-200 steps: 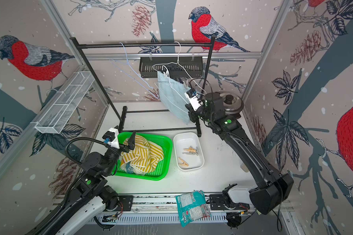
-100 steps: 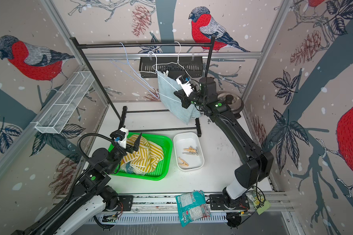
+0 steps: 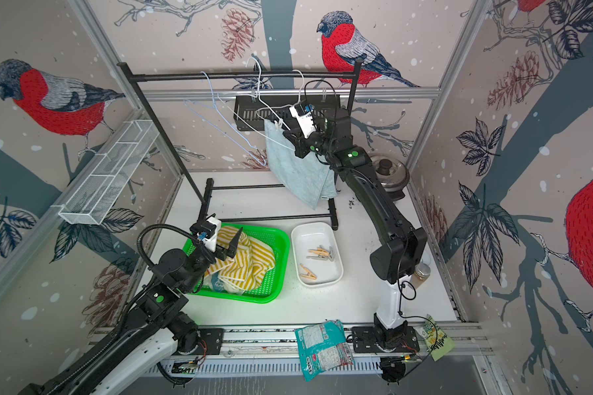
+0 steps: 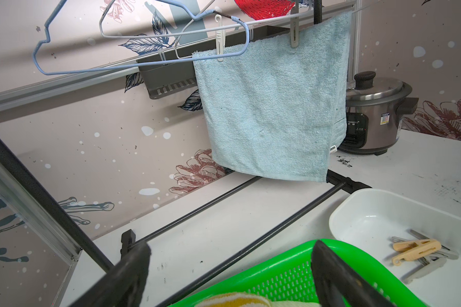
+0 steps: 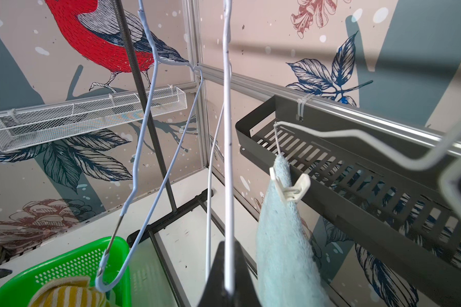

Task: Remove the clothespins securing towels to the hanger
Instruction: Place the hanger on the clothesline.

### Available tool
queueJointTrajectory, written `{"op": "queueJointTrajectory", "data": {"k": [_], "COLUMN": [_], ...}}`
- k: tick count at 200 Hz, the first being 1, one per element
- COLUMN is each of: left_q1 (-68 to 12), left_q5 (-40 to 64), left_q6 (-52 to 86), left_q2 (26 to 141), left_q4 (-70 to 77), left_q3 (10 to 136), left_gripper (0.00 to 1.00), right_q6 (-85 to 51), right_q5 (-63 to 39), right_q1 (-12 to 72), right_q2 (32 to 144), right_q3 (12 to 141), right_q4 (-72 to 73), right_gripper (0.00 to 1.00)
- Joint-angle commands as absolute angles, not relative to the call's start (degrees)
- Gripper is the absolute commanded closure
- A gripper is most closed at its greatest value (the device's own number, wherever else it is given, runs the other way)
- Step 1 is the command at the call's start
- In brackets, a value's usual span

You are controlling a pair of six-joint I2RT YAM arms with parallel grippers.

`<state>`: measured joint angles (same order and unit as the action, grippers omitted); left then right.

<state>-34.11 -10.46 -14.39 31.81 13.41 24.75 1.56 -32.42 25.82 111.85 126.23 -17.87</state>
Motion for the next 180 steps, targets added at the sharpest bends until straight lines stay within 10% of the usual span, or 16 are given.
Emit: {"op": "queueJointTrajectory", "data": {"k": [1, 32, 81, 180], "left_q1": [-34.0, -34.1, -34.0, -33.8], "left_q5": [-9.4, -9.3, -9.8, -10.3], "left_q6": [-15.0, -15.5, -16.2, -10.2], "left_q2": [31.6, 31.6, 31.9, 30.1], "left_q4": [15.7, 15.6, 15.8, 14.9], "left_q3": [24.5, 24.4, 24.1, 23.6], "left_gripper": [0.07, 0.07, 0.06, 0.05], "right_q6": [-0.7, -0.1, 2.0, 1.3], "right_q5": [-33.3, -34.7, -31.0, -19.0], "right_q1": [25.8, 26.3, 26.8, 27.5], "right_q2": [113.5, 113.8, 110.1, 88.8], "right_q3": [128.4, 127.9, 125.0, 109.8], "right_q4": [-19.0, -20.3, -22.5, -22.4], "right_gripper": [1.00, 0.97, 0.50, 0.28]}}
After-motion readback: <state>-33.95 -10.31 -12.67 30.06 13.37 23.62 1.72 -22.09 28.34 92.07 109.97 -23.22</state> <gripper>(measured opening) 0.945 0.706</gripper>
